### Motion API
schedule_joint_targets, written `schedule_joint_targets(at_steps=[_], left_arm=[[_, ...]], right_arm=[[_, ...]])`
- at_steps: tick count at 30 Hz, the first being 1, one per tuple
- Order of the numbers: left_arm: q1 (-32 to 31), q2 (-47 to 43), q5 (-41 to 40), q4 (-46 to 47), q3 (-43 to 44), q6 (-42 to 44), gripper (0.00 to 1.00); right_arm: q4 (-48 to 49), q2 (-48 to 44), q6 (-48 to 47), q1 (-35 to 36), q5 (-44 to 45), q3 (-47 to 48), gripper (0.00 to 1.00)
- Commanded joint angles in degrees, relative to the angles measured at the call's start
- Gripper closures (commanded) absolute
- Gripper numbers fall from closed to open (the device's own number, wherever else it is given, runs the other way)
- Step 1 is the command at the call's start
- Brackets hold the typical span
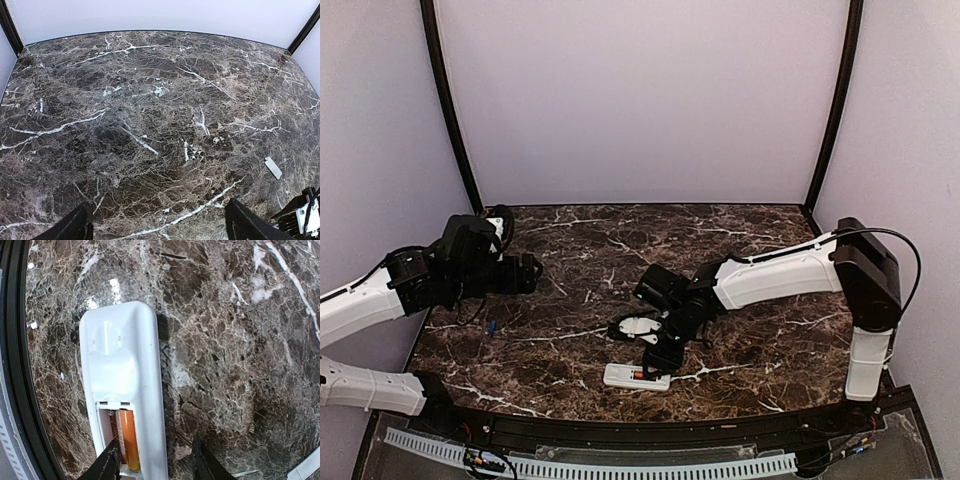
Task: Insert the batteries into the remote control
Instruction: Press the battery in the battery compartment.
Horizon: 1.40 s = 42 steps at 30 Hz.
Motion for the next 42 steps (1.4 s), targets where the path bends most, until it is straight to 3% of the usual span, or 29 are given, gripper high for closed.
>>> schedule_joint_targets(at_steps=[1, 8, 14, 20, 30, 35, 37, 38, 41, 42], left_arm=[[0.7, -0.9, -1.1, -0.1, -0.8, 1.7, 0.09], [1.2, -0.7, -1.1, 0.1, -0.8, 2.8, 0.09], [1.5, -1.4, -1.4, 0.0, -0.7, 3.6, 0.09], [1.6, -1.2, -1.2, -0.1, -0.8, 3.8, 0.09], [2.3, -0.9, -0.9, -0.6, -0.5, 2.3, 0.09], [10.8, 3.5, 2.8, -14.1, 4.3, -4.5, 0.10], [16.6, 5.8, 8.0, -20.8, 8.8, -0.3, 0.10], [21.2, 9.8, 8.3, -32.1, 18.6, 5.8, 0.13], [21.9, 19.2, 2.4, -42.2, 28.2, 9.6, 0.13], [23.3, 22.2, 4.0, -44.7, 29.4, 11.0, 0.13]], right_arm=[[-0.5, 1.7, -1.3, 0.8, 0.4, 1.5, 0.55], [-0.6, 2.6, -2.0, 0.8, 1.4, 2.3, 0.65], [-1.3, 2.8, -2.5, 0.8, 1.9, 2.9, 0.66], [-2.7, 2.0, -2.5, 0.8, 0.6, 4.2, 0.51], [-3.6, -0.7, -2.0, 0.8, 1.2, 6.2, 0.48], [-1.9, -4.5, 0.6, -0.6, 5.0, 7.0, 0.45], [0.0, -6.5, 1.7, -1.5, 5.2, 6.1, 0.45], [2.2, -8.2, 2.5, -2.2, 5.6, 3.9, 0.45], [5.1, -9.5, 2.5, -3.1, 5.4, 1.4, 0.45], [5.5, -10.1, 2.3, -3.3, 5.4, 0.6, 0.45]])
